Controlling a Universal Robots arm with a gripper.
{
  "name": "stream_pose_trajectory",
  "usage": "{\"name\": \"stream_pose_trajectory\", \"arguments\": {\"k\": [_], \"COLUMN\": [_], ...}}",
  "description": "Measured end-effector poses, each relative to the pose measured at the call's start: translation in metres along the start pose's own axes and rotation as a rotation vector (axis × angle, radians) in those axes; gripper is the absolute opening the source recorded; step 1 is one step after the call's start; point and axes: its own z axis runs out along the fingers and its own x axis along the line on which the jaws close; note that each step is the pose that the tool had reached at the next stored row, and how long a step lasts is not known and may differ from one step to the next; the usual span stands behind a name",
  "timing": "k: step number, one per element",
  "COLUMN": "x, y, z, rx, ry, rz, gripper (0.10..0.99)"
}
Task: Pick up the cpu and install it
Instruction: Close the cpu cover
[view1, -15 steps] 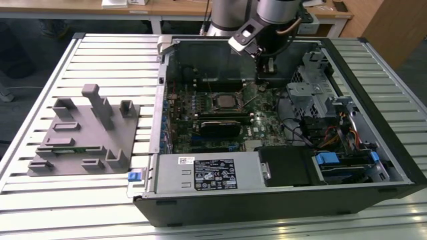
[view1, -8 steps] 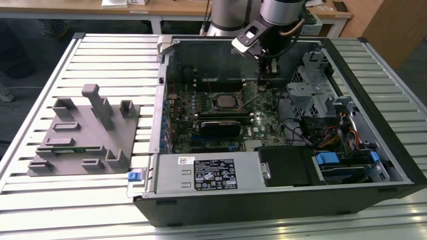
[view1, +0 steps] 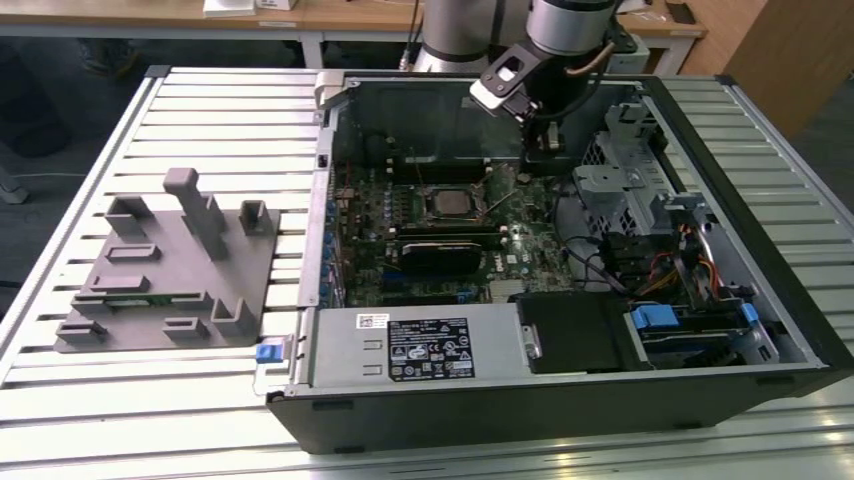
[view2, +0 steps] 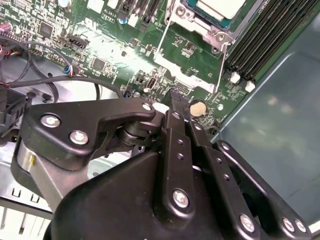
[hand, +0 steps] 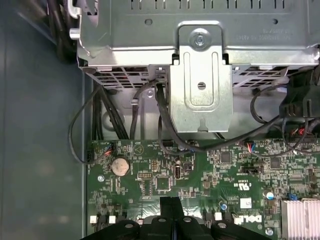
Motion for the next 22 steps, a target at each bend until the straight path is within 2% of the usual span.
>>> {"name": "stream_pose_trajectory", "arguments": {"k": [6, 13, 18, 22], "x": [0.0001, -0.0001, -0.0001, -0.0002], "y": [0.0034, 0.0039, 0.003, -0.0007], "z": [0.0062, 0.016, 0.0176, 0.0176], "rx": [0.0, 0.001, 0.001, 0.001], "ry": [0.0001, 0.0, 0.0063, 0.0096], "rz": [0.0, 0.0, 0.0, 0.0], "gripper": [0.106, 0.106, 0.106, 0.106]}}
